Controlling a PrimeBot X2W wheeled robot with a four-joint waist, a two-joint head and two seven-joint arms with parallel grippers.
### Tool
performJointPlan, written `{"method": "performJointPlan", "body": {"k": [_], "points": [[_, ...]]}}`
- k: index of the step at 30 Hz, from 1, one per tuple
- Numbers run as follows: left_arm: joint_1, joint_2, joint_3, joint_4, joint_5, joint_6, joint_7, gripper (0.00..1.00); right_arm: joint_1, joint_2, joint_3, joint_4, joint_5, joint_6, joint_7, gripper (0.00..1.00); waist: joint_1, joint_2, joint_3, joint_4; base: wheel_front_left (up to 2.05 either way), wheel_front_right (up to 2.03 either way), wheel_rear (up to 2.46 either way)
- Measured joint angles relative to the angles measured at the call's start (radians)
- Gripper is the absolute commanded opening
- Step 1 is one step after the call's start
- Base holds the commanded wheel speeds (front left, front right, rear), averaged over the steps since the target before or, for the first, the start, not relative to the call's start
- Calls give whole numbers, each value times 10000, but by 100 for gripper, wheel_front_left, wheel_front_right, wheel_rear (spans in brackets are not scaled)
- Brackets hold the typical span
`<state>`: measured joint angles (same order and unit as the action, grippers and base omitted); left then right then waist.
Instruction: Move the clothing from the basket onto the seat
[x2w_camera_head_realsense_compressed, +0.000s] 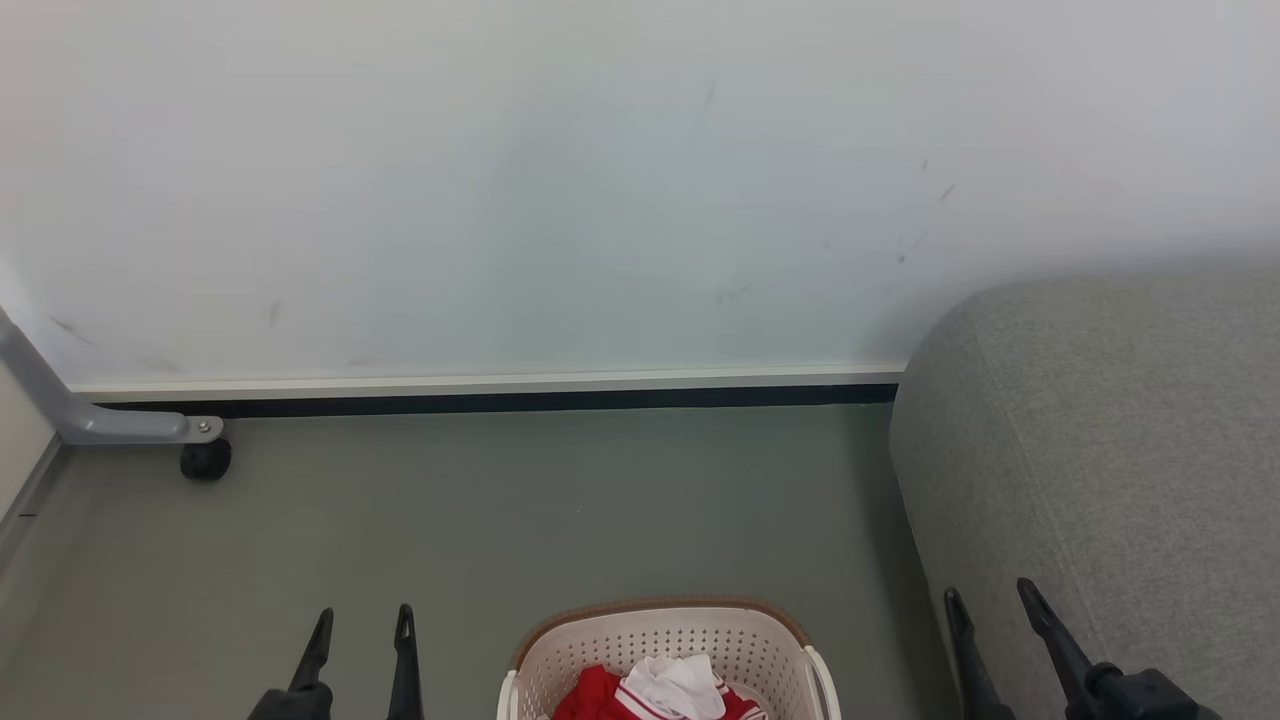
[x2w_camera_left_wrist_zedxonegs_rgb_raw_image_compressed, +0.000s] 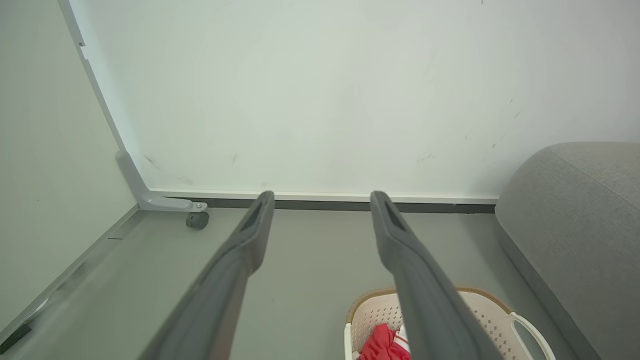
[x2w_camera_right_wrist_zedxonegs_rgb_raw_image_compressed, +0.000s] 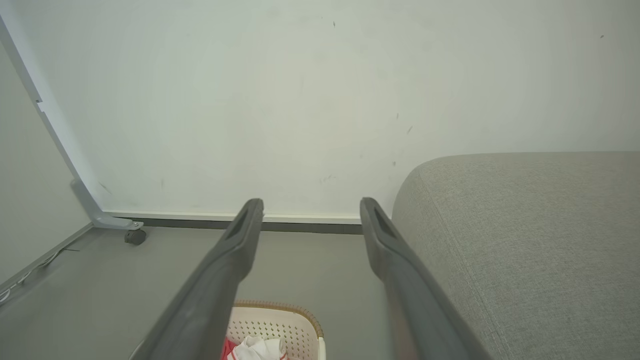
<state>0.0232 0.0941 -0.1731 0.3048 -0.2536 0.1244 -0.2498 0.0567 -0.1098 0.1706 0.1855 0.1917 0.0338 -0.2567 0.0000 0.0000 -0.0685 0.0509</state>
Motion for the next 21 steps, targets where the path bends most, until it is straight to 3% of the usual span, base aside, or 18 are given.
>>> {"method": "performJointPlan", "body": {"k": [21], "points": [[218,65,109,-439,104,0,0,100,178,-4,-10,-466,0,-75,0,100,0,0,339,-68,0,0,0]]}}
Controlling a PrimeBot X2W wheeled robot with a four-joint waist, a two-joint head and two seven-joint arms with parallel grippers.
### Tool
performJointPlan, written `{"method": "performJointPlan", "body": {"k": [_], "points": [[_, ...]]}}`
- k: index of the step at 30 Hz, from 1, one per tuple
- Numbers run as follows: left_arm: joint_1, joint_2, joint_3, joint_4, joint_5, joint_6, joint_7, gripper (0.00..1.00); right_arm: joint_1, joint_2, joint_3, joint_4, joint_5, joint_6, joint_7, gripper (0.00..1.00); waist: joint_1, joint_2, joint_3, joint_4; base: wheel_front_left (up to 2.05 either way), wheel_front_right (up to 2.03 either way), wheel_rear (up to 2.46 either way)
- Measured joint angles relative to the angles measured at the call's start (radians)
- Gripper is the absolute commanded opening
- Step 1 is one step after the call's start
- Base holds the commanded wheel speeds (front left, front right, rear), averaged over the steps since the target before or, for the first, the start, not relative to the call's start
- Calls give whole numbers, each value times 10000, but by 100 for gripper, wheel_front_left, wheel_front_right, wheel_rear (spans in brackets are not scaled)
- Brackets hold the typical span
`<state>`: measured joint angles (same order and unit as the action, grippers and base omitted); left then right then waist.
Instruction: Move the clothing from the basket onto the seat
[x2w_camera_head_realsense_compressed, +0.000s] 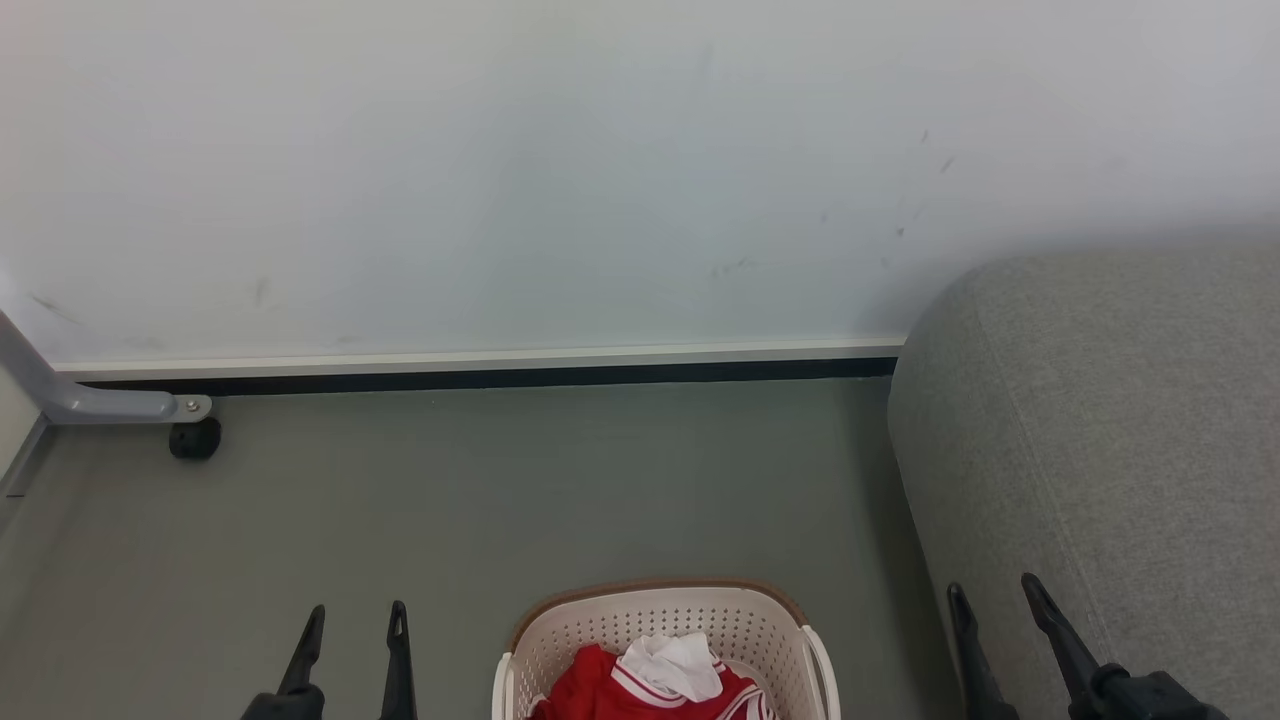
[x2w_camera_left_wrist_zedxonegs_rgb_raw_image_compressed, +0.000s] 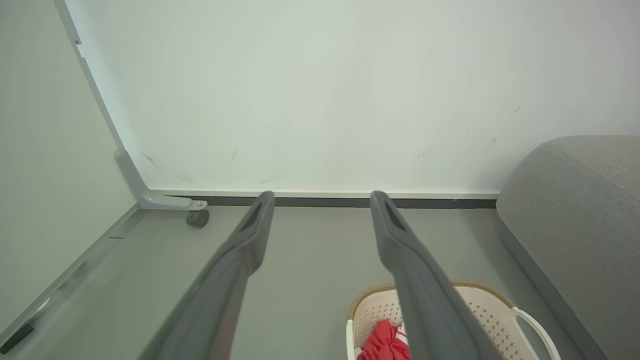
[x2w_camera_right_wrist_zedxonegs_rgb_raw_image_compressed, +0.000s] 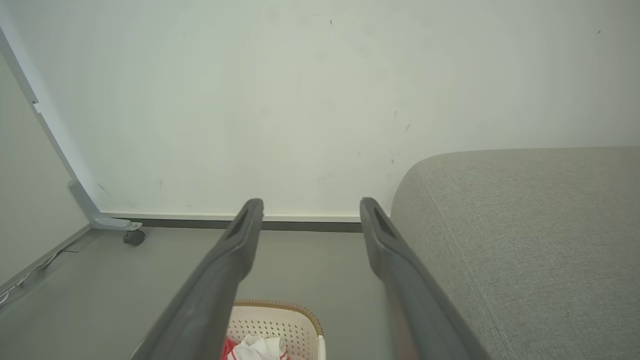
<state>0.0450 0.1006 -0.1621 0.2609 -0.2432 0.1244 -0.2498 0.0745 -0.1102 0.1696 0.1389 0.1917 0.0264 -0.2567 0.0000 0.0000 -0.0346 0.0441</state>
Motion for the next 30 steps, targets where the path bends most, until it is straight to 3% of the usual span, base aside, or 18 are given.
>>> {"method": "performJointPlan", "body": {"k": [13,30], "points": [[-553,59,-433,13,441,-12,17,100,-414,-44,-6,-414,-56,2,0,100,1,1,981,-134,0,0,0],[-2323,-184,-2121,2065,1515,-460,993,100,-1448,-226,-17,-920,-230,0,104,100,2,1,3021,-924,0,0,0]]}}
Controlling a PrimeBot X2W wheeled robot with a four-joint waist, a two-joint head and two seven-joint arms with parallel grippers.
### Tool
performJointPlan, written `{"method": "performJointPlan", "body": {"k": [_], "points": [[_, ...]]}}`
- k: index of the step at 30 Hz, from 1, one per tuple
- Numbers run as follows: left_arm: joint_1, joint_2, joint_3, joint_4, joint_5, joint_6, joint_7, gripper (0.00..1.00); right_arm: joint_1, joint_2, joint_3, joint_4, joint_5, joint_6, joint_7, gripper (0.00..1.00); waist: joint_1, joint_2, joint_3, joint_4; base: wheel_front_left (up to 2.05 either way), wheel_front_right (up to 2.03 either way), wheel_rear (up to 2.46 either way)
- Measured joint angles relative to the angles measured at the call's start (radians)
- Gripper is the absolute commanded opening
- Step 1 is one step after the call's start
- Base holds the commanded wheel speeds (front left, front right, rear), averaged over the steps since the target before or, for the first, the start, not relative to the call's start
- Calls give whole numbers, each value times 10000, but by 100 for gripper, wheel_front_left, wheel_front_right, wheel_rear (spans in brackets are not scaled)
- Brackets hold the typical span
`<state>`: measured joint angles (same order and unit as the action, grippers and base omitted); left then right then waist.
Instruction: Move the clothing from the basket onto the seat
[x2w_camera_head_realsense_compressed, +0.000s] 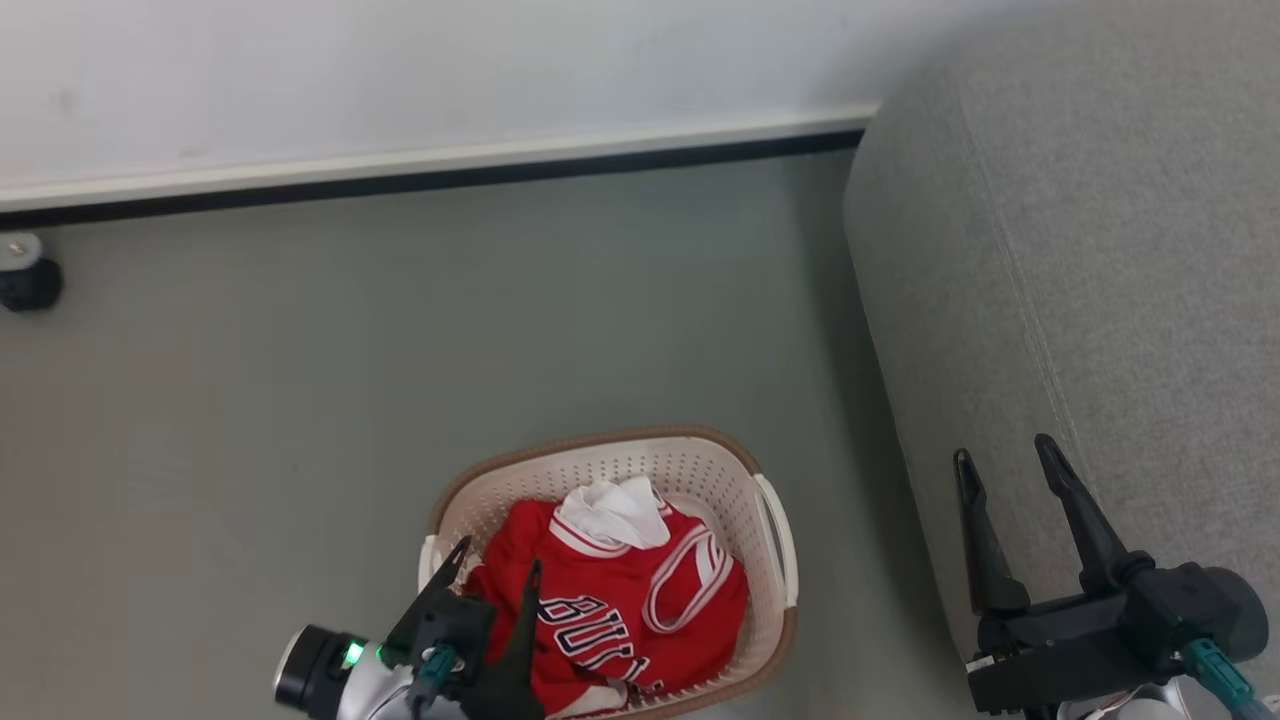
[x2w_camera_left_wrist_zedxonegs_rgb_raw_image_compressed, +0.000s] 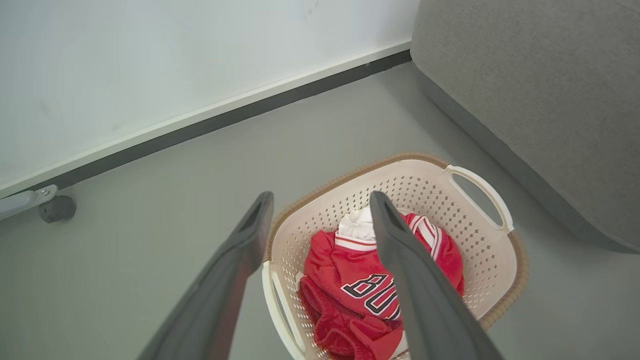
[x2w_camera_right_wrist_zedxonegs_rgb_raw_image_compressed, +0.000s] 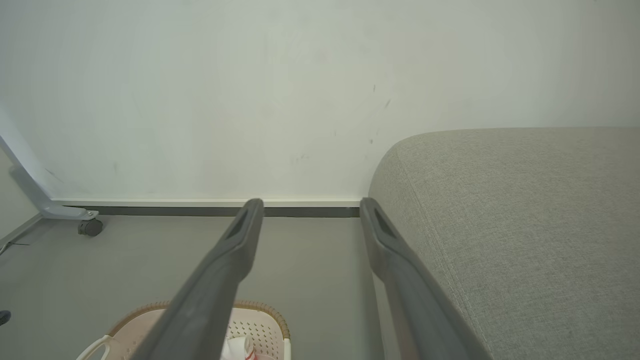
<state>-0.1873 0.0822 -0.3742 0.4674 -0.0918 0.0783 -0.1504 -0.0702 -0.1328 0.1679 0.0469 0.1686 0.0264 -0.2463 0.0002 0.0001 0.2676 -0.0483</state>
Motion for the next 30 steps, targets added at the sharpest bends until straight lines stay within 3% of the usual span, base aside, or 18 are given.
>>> {"method": "performJointPlan", "body": {"k": [6,16,30], "points": [[-820,-153,-556,723,430,-92,336,100,-227,-12,46,-267,-59,-2,82,100,0,0,748,-437,0,0,0],[-1807,-171,-694,1965,901,-86,965,100,-1056,184,351,-573,-113,58,150,100,0,1,2069,-1091,0,0,0],[-3437,284,-619,2934,1227,-79,1551,100,-2298,322,445,-869,-113,107,153,100,-1,2,4113,-1685,0,0,0]]}}
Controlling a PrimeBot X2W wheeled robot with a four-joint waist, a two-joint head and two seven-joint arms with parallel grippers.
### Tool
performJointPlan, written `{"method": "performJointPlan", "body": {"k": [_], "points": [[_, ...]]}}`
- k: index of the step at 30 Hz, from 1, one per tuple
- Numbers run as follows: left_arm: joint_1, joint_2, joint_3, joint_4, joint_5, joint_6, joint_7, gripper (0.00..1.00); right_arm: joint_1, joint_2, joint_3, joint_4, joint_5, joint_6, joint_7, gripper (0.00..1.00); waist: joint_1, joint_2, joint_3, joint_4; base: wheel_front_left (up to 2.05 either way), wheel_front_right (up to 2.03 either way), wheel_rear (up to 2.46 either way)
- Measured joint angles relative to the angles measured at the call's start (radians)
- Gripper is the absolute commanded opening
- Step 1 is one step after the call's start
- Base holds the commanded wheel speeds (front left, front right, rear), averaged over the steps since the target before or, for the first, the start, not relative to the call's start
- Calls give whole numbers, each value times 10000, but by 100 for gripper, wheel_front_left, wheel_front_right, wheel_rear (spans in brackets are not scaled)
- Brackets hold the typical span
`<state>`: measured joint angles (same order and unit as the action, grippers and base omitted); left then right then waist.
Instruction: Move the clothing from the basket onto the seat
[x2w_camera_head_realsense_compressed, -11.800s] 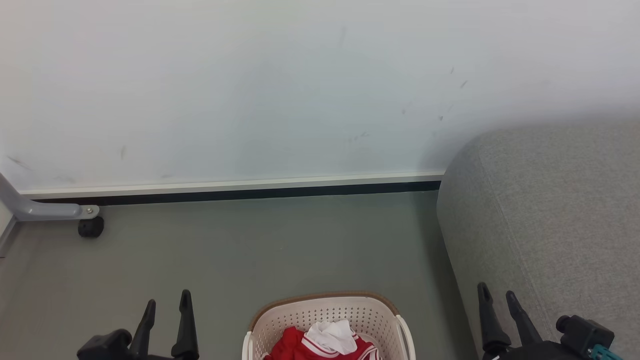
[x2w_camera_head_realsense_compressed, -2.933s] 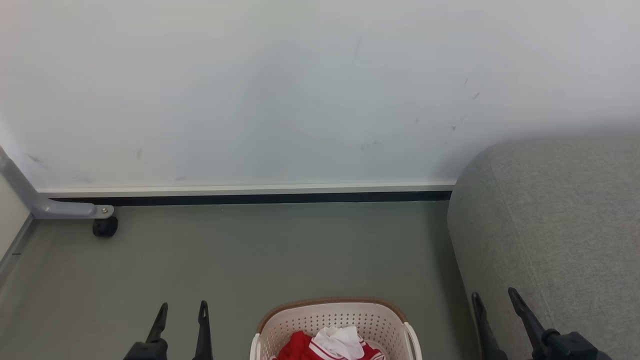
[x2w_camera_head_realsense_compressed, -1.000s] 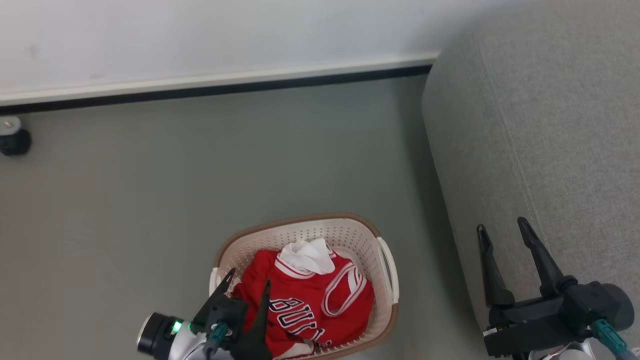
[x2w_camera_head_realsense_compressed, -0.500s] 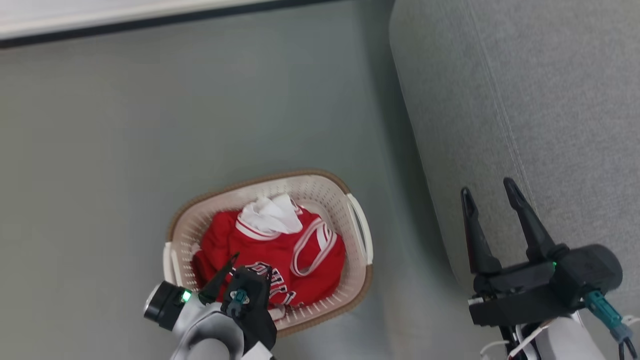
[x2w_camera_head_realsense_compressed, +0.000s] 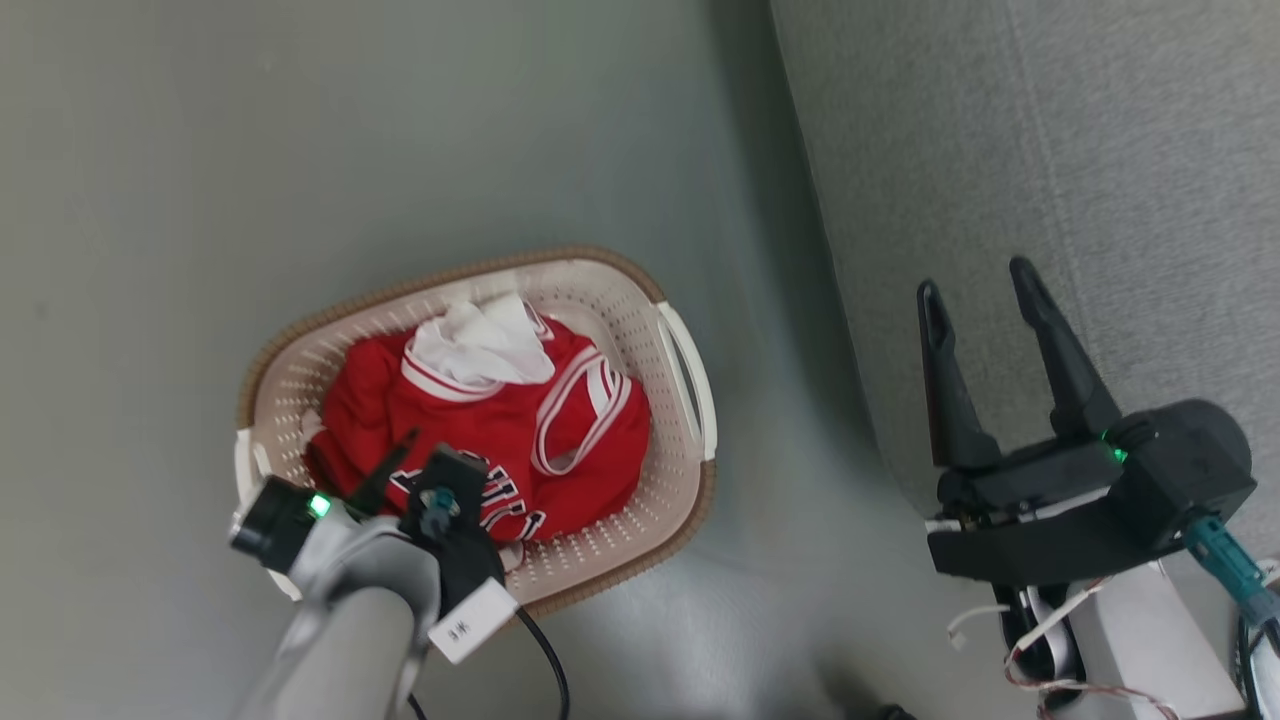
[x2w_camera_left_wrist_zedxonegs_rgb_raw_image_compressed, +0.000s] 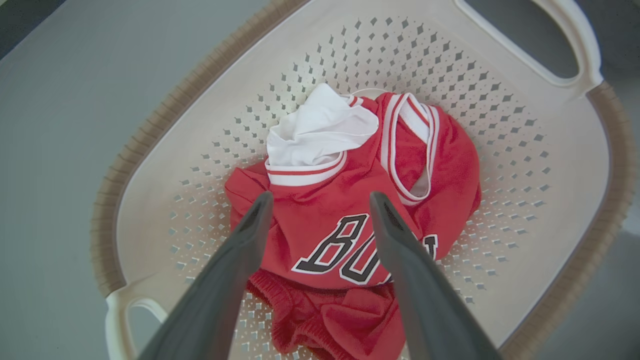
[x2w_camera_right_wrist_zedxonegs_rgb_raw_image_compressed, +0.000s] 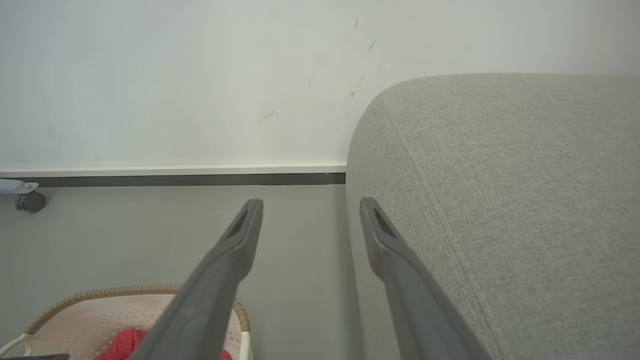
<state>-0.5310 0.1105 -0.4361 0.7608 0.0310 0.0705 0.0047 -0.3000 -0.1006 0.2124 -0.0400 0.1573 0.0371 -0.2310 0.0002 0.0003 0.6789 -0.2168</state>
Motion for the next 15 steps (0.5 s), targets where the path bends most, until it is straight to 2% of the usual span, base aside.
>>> {"method": "performJointPlan", "body": {"k": [9,15], "points": [[-935,337,130,431,334,104,479,100,-961,107,6,-142,2,27,-82,100,0,-1,1213,-168,0,0,0],[-1369,347,140,813,428,226,656,100,-1528,180,59,73,4,46,-98,100,0,-1,1930,-226,0,0,0]]}}
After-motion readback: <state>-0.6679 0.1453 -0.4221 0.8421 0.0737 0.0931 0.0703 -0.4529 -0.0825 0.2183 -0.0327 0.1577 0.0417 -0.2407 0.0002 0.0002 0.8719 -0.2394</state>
